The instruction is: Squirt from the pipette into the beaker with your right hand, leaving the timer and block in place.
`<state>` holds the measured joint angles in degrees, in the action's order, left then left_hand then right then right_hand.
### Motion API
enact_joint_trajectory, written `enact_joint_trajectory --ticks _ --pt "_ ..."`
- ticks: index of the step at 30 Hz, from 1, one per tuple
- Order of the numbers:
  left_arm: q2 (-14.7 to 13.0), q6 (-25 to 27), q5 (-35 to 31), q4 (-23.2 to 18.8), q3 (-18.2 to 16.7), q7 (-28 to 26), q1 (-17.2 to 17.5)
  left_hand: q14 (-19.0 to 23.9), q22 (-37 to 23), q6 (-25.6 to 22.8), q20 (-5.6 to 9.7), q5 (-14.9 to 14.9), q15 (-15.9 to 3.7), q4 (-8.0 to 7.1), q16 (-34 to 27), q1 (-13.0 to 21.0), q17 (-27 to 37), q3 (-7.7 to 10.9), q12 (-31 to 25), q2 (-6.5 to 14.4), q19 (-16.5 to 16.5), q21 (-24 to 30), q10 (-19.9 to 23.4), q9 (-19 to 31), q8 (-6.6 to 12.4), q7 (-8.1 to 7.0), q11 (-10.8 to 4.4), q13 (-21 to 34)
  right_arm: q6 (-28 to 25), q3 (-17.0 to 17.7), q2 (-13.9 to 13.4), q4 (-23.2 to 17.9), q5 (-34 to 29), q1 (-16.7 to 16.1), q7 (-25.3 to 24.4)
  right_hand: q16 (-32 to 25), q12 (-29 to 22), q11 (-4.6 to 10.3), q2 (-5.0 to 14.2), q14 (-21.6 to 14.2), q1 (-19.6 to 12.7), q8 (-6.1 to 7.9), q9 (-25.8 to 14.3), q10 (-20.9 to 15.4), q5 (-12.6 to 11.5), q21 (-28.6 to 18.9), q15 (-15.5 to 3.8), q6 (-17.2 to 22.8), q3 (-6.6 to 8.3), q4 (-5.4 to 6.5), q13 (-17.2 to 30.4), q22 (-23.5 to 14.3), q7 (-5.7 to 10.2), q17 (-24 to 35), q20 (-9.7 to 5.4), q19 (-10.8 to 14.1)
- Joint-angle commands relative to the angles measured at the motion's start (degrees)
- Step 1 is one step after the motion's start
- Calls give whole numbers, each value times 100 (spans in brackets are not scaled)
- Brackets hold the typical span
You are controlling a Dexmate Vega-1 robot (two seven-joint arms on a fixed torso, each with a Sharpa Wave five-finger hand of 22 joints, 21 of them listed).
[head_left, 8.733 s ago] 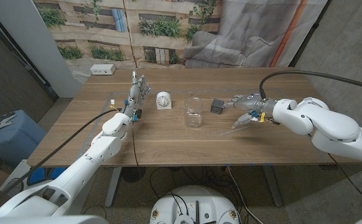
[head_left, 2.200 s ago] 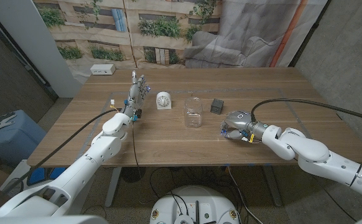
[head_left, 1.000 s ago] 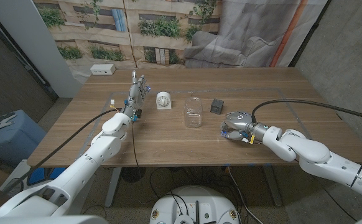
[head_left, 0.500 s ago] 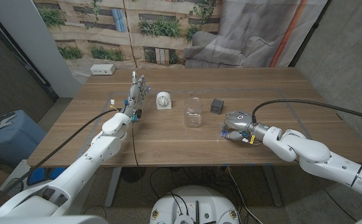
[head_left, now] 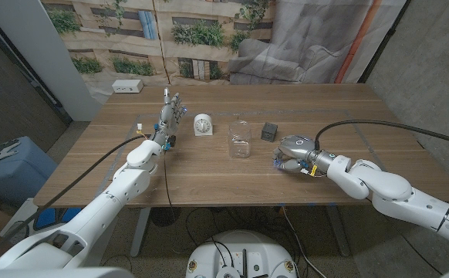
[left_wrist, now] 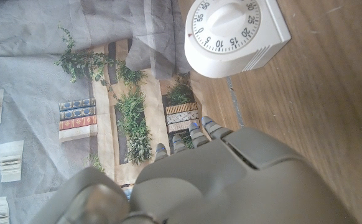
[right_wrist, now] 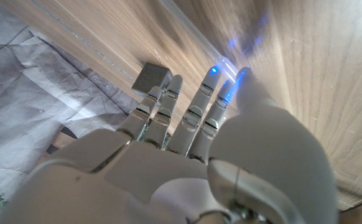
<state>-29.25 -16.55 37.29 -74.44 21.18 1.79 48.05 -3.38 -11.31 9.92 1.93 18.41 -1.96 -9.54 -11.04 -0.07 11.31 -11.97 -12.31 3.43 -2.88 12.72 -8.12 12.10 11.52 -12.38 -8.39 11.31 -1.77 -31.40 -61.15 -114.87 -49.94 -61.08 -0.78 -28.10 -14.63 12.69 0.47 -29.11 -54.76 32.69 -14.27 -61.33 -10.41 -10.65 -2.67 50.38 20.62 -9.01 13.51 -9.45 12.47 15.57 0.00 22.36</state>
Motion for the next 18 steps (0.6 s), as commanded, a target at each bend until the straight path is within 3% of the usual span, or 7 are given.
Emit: enact_joint_trajectory --ticks 1,18 --pt "1 -7 -1 4 0 1 0 -52 -14 28 526 34 -669 14 -34 -8 9 -36 -28 253 -26 32 -15 13 33 -33 -17 31 -120 182 -2 -117 324 -104 -97 -34 -24 5 46 -45 16 60 -15 -67 -20 -43 -850 65 34 -9 30 -18 5 30 12 60" --pt "-1 -5 -1 1 -1 0 1 -51 -14 26 526 34 -663 14 -35 -8 9 -36 -26 253 -26 32 -19 13 34 -33 -21 31 -498 681 -94 -568 1048 -504 -232 -43 -33 3 57 -75 22 100 -27 -131 -24 -41 -842 105 26 -6 46 -17 6 34 17 77"
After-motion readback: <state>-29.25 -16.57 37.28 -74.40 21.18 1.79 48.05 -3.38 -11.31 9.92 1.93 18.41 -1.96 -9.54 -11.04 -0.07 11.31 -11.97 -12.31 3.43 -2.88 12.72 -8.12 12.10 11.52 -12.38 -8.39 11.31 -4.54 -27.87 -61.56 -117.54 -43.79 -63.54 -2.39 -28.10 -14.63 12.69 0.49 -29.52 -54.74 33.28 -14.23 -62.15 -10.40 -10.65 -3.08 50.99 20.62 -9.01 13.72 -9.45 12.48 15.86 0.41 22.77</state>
